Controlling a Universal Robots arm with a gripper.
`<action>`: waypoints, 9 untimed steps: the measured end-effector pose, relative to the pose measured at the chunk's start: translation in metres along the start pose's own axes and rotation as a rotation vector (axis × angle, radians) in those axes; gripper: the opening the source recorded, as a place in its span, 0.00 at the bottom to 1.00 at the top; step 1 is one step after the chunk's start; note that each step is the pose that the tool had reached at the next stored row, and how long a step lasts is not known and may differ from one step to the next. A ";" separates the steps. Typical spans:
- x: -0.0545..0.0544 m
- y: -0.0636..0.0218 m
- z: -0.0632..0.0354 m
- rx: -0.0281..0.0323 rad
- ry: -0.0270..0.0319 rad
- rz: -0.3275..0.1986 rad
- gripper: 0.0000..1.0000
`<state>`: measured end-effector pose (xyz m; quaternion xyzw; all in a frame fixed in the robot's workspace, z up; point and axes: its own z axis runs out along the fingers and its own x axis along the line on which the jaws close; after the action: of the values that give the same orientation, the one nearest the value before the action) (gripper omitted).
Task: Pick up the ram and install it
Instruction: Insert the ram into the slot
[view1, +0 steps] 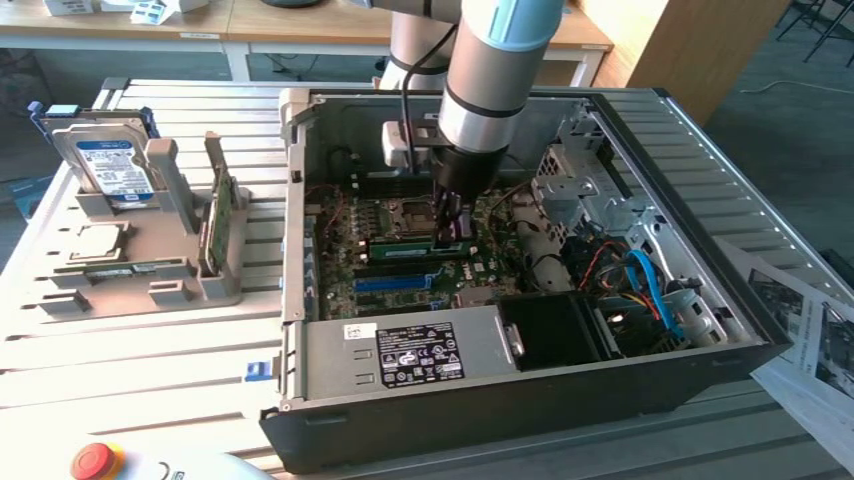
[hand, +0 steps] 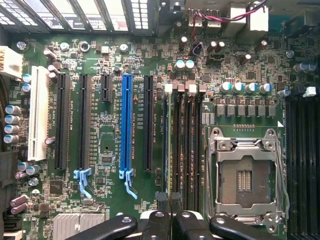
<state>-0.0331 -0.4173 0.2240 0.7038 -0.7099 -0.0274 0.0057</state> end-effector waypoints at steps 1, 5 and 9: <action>0.000 0.0000 0.0000 0.0000 0.0000 0.000 0.12; 0.000 -0.0001 0.0009 0.0002 -0.0005 0.000 0.12; 0.000 0.0000 0.0011 0.0000 0.0001 0.000 0.12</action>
<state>-0.0331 -0.4173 0.2229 0.7037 -0.7099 -0.0273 0.0057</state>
